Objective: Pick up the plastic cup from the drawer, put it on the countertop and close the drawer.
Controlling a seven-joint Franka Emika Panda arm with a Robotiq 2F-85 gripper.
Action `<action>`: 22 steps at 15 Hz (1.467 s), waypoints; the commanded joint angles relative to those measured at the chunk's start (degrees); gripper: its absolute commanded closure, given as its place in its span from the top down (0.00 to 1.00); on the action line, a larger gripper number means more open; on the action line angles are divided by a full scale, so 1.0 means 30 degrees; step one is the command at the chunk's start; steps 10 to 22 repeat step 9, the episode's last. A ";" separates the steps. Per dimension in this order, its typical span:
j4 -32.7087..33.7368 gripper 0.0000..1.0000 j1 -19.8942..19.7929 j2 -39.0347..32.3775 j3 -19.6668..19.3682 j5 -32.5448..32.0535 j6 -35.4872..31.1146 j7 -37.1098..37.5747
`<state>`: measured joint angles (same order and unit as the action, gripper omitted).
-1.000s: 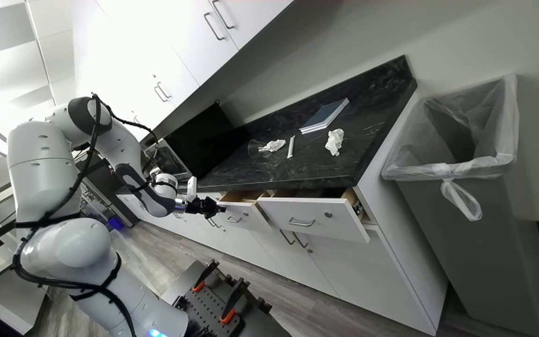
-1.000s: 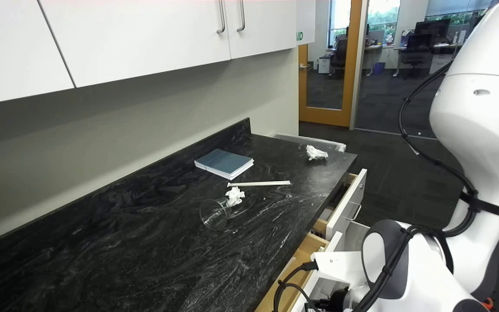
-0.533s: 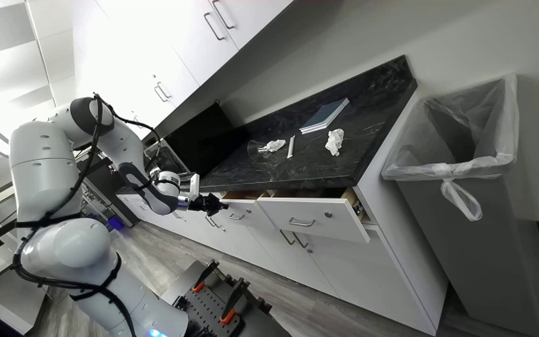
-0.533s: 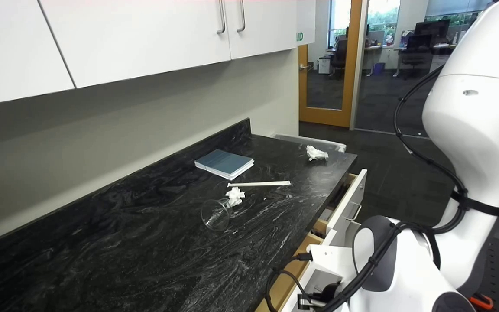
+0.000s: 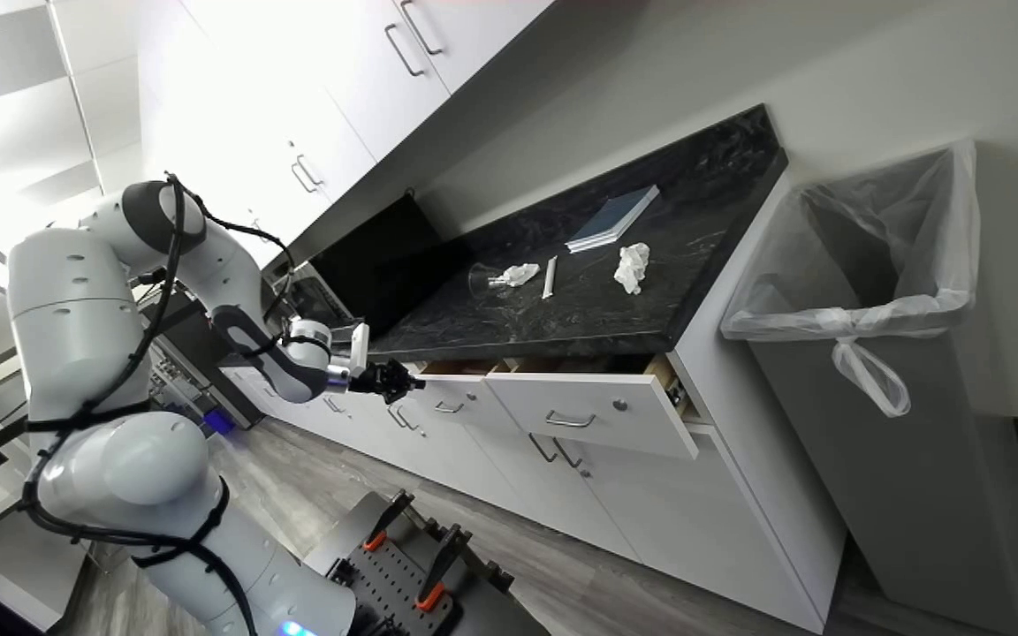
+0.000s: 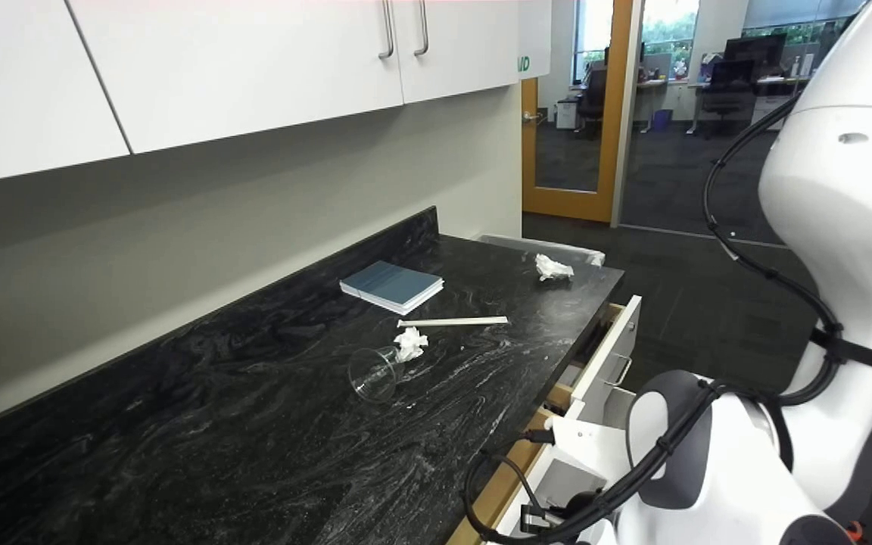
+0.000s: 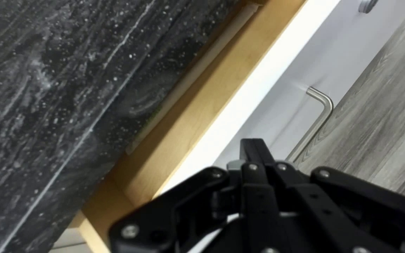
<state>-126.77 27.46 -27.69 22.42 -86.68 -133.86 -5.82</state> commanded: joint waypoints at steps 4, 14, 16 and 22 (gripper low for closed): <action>-0.3416 0.00 -0.0484 0.6695 0.3338 0.9364 0.3664 -0.1030; -0.4344 0.00 0.0206 1.1484 0.3559 1.5794 0.5609 -0.3189; -0.4344 0.00 0.0206 1.1484 0.3559 1.5794 0.5609 -0.3189; -0.4344 0.00 0.0206 1.1484 0.3559 1.5794 0.5609 -0.3189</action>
